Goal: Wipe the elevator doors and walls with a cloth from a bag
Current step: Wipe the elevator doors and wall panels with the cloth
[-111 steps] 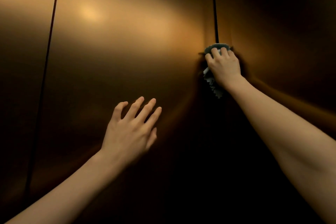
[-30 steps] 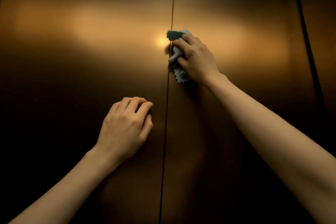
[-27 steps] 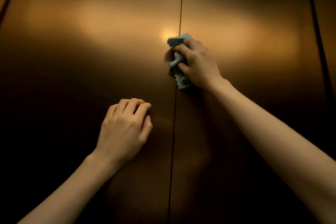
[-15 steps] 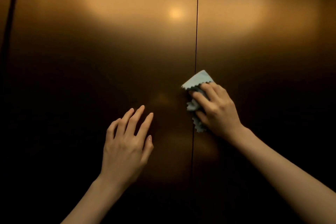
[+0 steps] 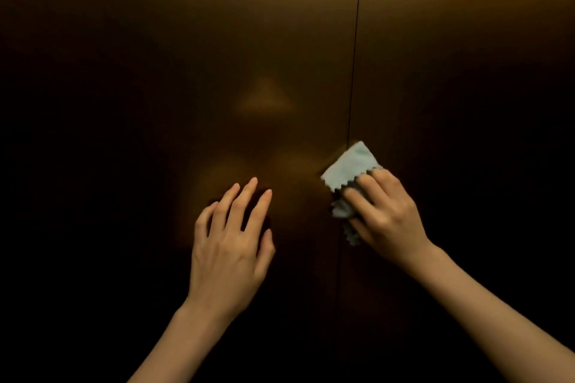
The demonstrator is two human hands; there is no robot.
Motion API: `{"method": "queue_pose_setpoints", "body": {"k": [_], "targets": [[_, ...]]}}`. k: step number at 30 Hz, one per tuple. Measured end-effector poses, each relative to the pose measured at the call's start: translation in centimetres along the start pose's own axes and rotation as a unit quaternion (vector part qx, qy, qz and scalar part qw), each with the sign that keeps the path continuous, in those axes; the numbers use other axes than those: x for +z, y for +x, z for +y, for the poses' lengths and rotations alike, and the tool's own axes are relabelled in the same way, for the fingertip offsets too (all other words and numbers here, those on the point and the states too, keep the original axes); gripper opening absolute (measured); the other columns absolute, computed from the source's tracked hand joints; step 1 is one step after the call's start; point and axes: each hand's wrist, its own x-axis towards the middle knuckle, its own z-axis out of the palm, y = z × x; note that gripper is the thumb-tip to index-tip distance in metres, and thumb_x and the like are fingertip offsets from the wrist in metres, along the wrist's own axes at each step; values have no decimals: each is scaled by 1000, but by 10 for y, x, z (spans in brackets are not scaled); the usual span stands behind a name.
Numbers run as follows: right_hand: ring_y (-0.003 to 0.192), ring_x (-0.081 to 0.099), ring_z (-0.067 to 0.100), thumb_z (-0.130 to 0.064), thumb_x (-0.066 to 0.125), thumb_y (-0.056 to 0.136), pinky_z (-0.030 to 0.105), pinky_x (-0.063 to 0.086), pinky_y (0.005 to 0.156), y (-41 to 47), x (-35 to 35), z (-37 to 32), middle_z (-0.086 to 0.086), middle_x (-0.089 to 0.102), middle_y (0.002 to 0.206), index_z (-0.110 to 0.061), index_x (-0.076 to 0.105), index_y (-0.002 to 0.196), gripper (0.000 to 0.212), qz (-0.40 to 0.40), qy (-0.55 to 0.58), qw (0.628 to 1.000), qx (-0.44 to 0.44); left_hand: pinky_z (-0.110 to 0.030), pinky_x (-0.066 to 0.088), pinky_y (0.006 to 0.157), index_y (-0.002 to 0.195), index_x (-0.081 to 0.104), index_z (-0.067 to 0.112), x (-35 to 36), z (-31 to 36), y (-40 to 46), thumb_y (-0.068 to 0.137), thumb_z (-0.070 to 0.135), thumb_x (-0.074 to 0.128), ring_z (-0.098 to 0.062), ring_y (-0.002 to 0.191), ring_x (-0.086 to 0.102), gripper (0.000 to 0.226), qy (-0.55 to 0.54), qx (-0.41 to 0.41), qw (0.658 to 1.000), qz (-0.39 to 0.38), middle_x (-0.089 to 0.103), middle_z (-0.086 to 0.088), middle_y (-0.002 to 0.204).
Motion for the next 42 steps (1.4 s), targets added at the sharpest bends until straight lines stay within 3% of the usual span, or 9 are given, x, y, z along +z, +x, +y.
{"method": "queue_pose_setpoints", "body": {"k": [8, 13, 18, 24, 27, 31, 35, 38, 42], "targets": [[108, 46, 34, -13, 56, 76, 39, 37, 98, -7, 0, -7, 13, 46, 114, -4, 41, 118, 45, 8, 113, 990, 81, -40, 26, 103, 137, 44, 17, 10, 6, -12, 89, 31, 42, -23, 135, 32, 49, -31, 16, 999, 0, 41, -8, 145], [98, 53, 41, -15, 54, 82, 39, 56, 67, -22, -1, -1, 16, 35, 117, -4, 50, 103, 23, -10, 95, 994, 54, -39, 25, 104, 134, 47, 15, 11, 1, -4, 89, 28, 45, -23, 134, 33, 47, -52, 24, 997, 41, 42, -8, 144], [110, 45, 30, -5, 59, 79, 41, 34, 83, -10, -1, 3, 5, 53, 110, -9, 50, 99, 23, 65, 74, 992, 84, -39, 26, 102, 132, 50, 13, 10, 3, 13, 88, 25, 48, -24, 132, 35, 45, -49, 71, 993, 75, 44, -9, 143], [107, 46, 30, 9, 56, 78, 25, 43, 94, -26, -4, 11, 16, 39, 118, 0, 56, 91, 16, 44, 176, 980, 85, -44, 22, 106, 146, 32, 17, 11, 13, 44, 92, 34, 41, -22, 140, 28, 57, 77, 232, 967, 74, 28, -5, 154], [107, 48, 33, 10, 69, 69, 39, 47, 84, -27, -6, 16, 21, 57, 107, 5, 63, 85, 18, 15, 182, 981, 68, -46, 15, 110, 150, 17, 17, 14, 19, 61, 94, 29, 32, -23, 144, 17, 60, 143, 336, 928, 70, 16, -4, 157], [100, 50, 26, 9, 68, 68, 44, 44, 78, -25, -9, 19, 17, 67, 92, 6, 65, 84, 17, 37, 175, 975, 131, -46, 15, 111, 148, 26, 15, 16, 23, 80, 96, 27, 29, -22, 143, 20, 53, 153, 382, 909, 70, 28, -6, 153], [92, 57, 26, 9, 65, 76, 30, 50, 82, -25, -10, 22, 22, 57, 98, 5, 69, 86, 11, 85, 216, 958, 169, -45, 19, 111, 142, 38, 12, 14, 23, 93, 91, 28, 40, -25, 139, 30, 53, 151, 407, 898, 65, 42, -9, 145], [80, 54, 30, 10, 67, 73, 38, 47, 68, -29, -7, 27, 15, 60, 90, 5, 71, 82, 11, 90, 181, 966, 160, -43, 23, 109, 138, 43, 12, 15, 25, 92, 88, 30, 43, -28, 133, 41, 53, 141, 415, 897, 56, 50, -13, 138], [84, 58, 28, 14, 64, 72, 30, 49, 73, -31, -5, 29, 10, 60, 98, 3, 67, 93, 23, 93, 218, 963, 129, -42, 27, 107, 140, 42, 16, 19, 29, 82, 90, 29, 37, -30, 119, 52, 51, 120, 401, 905, 71, 57, -14, 127]]}}
